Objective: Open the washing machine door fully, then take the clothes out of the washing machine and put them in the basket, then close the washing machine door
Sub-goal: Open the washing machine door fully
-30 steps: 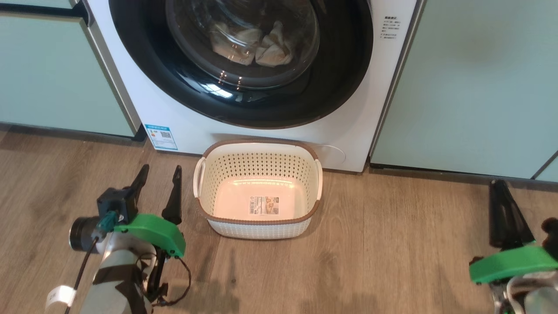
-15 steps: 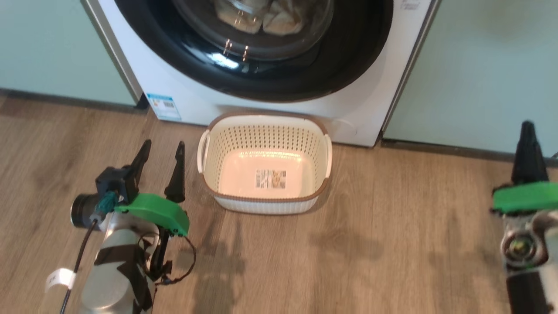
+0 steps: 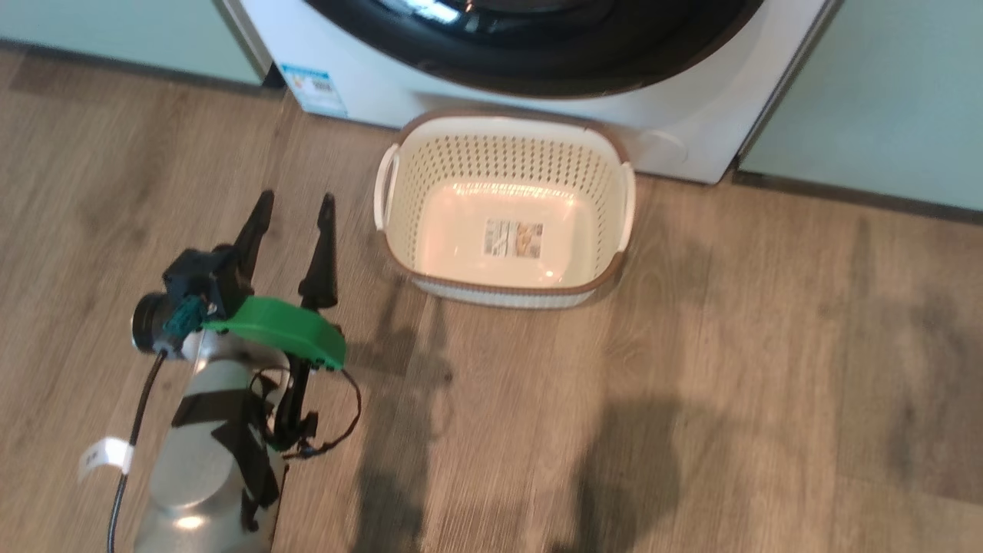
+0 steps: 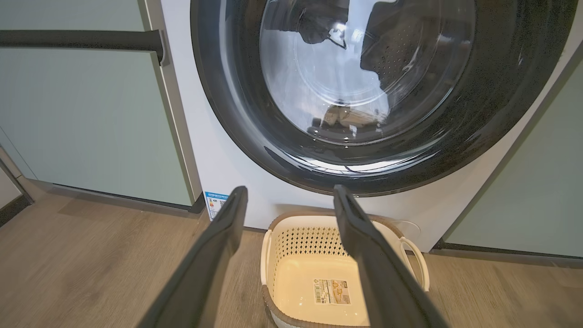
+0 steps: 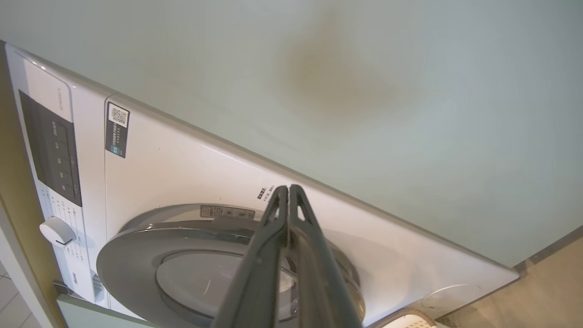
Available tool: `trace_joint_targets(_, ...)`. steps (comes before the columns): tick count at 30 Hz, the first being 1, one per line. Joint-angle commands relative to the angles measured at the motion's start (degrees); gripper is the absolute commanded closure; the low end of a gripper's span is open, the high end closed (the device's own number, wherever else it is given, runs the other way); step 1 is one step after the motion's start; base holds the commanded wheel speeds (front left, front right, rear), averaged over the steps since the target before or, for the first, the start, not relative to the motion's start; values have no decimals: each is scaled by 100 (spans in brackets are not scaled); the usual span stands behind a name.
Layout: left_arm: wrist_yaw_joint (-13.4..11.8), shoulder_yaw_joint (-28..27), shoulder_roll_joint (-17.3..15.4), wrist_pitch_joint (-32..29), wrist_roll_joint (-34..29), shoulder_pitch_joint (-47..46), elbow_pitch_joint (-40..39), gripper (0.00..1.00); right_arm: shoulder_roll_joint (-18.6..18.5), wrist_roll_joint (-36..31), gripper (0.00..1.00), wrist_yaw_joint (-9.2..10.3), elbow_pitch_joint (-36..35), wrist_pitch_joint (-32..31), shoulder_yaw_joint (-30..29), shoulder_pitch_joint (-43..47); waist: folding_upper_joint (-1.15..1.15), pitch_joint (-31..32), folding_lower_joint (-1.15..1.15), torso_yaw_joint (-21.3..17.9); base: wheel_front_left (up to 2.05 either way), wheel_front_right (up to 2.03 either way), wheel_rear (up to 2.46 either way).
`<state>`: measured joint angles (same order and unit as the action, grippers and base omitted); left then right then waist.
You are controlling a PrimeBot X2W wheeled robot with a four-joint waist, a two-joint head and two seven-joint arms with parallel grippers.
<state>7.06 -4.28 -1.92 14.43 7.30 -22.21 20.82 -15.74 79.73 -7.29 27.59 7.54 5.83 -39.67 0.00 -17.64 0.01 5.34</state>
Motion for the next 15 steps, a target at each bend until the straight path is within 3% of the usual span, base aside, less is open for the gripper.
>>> trace_joint_targets(1, -14, -137, -101, 57, 27, -234, -245, 0, -132, 231, 100, -20, -140, -179, 95, -290, 0, -247, -1, 135, 0, 0, 0)
trace_joint_targets(7, -98, 66, -98, 57, 263, -418, -422, 0, -328, 1115, 100, -20, 107, -927, -132, -936, 0, -669, -1, 312, 0, 0, 0)
trace_joint_targets(15, -244, 251, -97, 57, 465, -613, -565, 0, -392, 1434, 100, -20, 743, -1675, -286, -1647, 0, -1089, -1, 505, 0, 0, 0)
